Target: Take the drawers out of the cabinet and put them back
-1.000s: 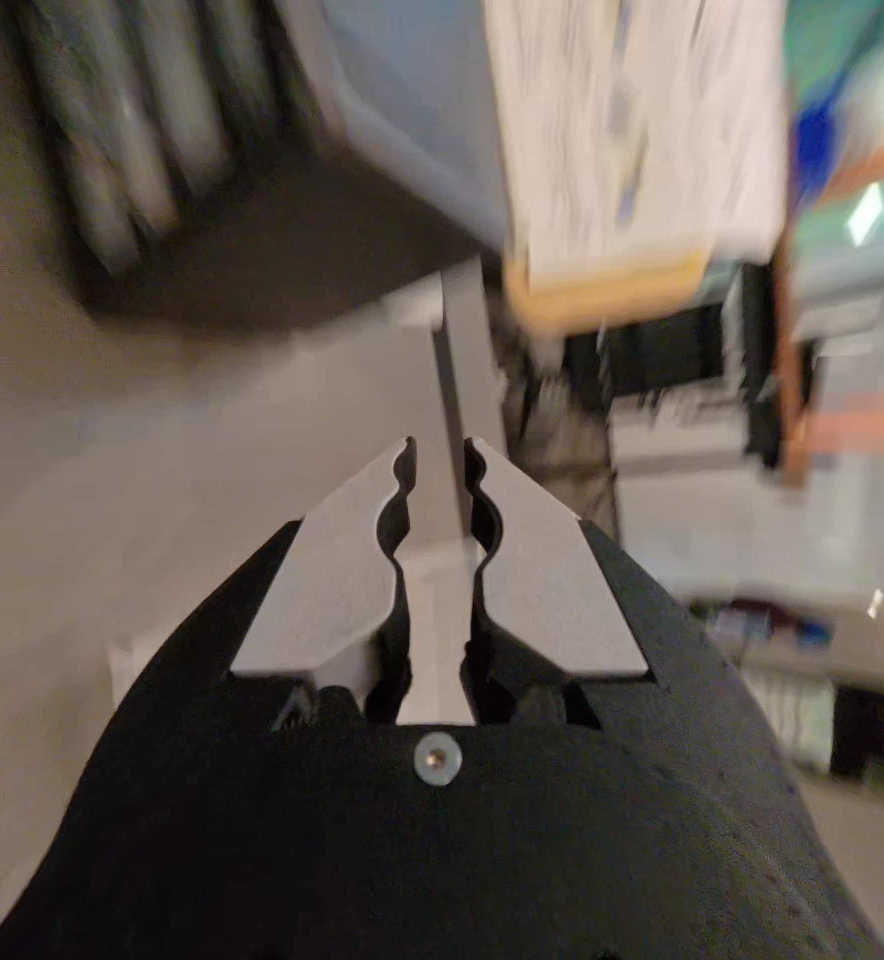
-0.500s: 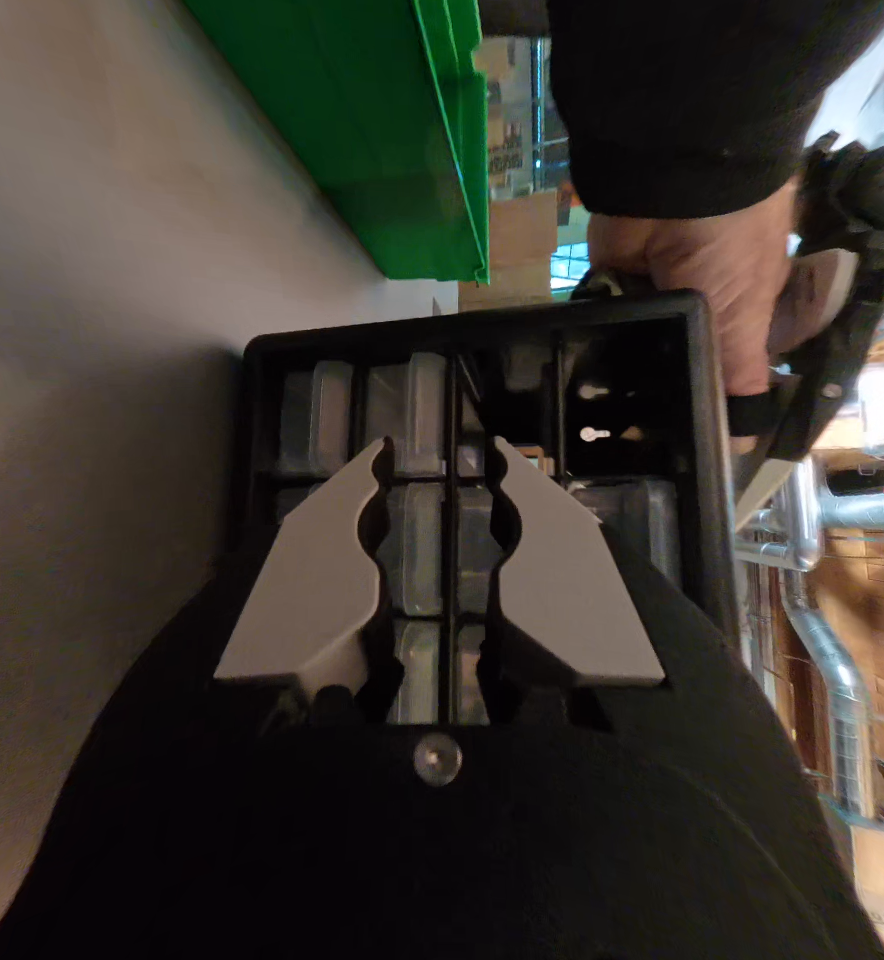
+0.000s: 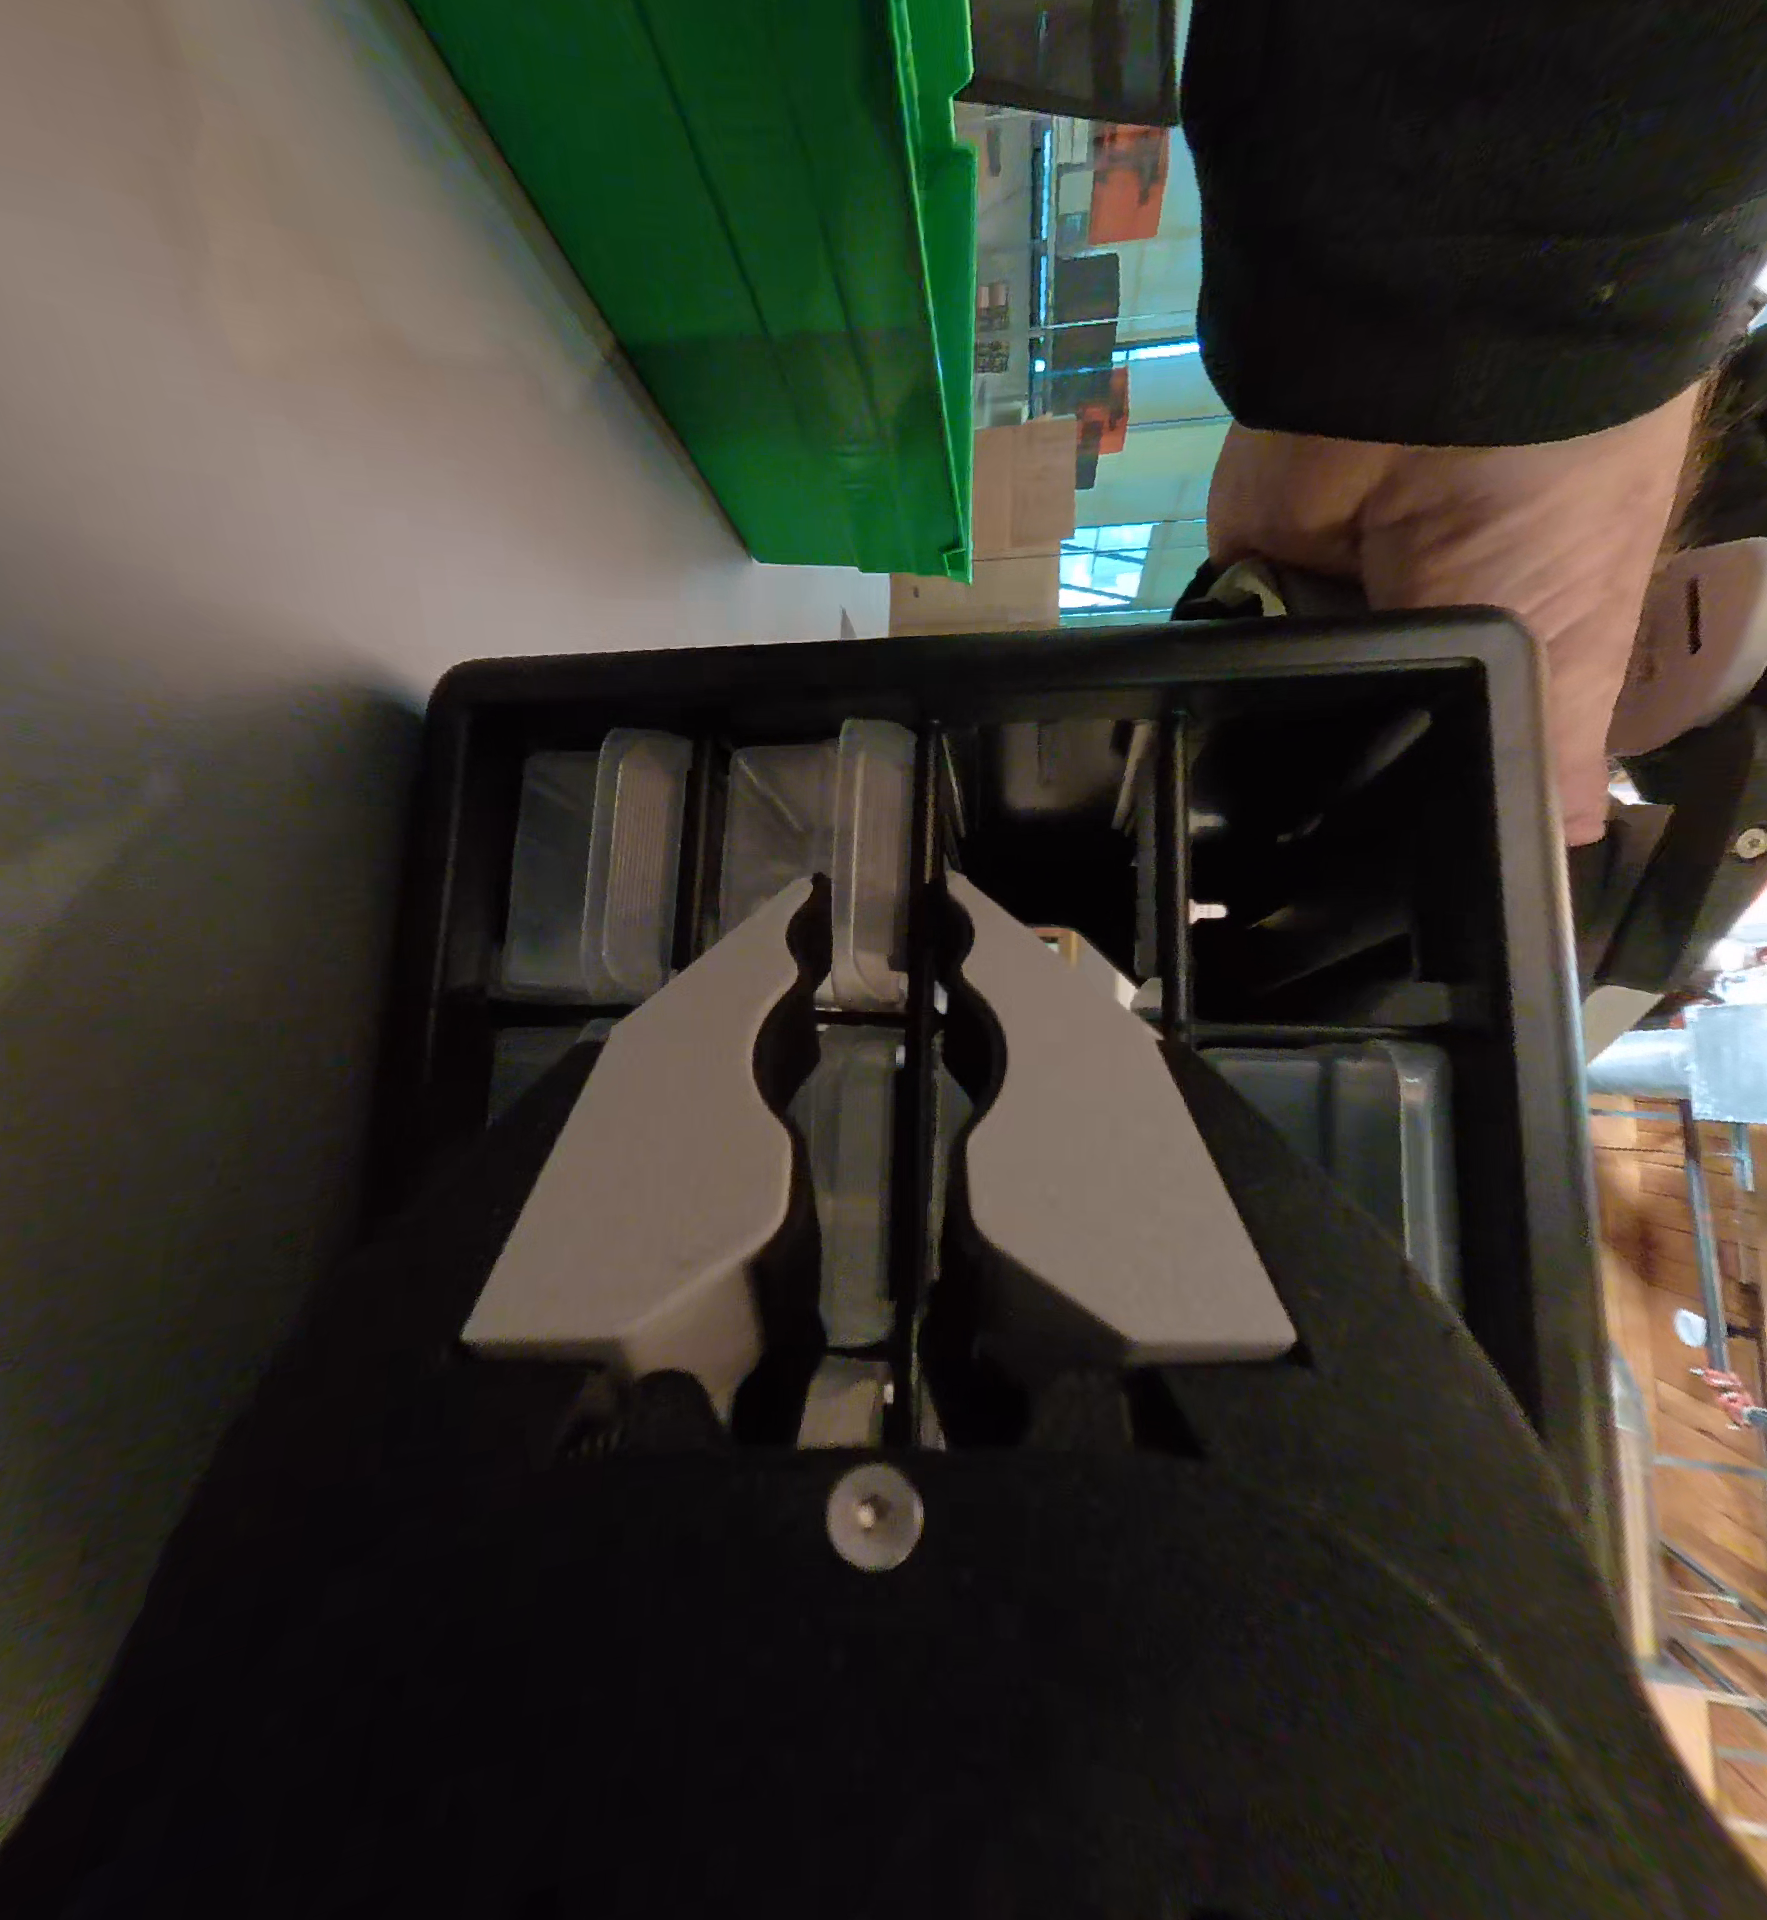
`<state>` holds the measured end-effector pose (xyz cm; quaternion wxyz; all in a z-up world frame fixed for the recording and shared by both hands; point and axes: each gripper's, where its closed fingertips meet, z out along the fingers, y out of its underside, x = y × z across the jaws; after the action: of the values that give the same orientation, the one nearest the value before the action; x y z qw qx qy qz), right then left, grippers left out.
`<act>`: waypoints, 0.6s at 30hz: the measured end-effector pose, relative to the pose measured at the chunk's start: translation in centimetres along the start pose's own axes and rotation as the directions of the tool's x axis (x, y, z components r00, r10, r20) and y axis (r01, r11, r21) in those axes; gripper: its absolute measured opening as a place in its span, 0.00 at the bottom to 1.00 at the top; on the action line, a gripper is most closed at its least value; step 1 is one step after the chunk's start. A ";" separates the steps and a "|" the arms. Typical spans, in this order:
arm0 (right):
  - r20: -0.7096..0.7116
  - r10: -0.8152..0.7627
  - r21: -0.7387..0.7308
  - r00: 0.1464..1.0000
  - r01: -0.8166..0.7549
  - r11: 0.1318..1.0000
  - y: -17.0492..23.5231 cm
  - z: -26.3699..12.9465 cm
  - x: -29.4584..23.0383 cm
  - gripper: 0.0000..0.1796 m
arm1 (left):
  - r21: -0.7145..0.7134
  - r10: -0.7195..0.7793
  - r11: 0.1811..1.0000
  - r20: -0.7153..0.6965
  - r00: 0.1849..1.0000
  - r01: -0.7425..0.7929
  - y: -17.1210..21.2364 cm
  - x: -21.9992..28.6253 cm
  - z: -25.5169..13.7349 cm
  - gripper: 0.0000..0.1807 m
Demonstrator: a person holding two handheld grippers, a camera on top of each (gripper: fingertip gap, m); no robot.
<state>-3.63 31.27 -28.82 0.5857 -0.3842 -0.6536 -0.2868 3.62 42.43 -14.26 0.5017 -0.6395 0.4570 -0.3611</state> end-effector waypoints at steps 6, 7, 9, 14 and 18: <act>0.041 0.026 0.042 0.999 -0.028 0.999 -1.8 -1.8 -0.7 0.07 | -0.001 0.001 1.000 -0.001 1.000 -0.001 0.0 0.0 0.0 0.22; 0.048 0.029 0.050 0.998 -0.032 0.998 -2.2 -2.2 -0.7 0.07 | 0.000 0.000 1.000 -0.001 1.000 0.000 0.0 0.0 0.0 0.22; 0.058 0.031 0.079 0.998 -0.036 0.996 -3.2 -3.2 -1.0 0.07 | 0.001 0.000 1.000 -0.001 1.000 0.000 0.0 0.0 0.0 0.22; 0.116 0.074 0.127 0.990 -0.089 0.988 -5.6 -5.7 -1.4 0.06 | -0.001 0.000 1.000 0.000 1.000 0.000 0.0 0.0 0.0 0.22; 0.119 0.094 0.129 0.988 -0.109 0.986 -6.2 -6.8 -1.5 0.06 | -0.001 -0.001 1.000 0.001 1.000 0.001 0.0 0.0 0.0 0.22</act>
<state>-5.13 22.04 -28.77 0.5864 -0.3921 -0.6830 -0.1893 3.64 42.43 -14.24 0.5015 -0.6402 0.4565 -0.3608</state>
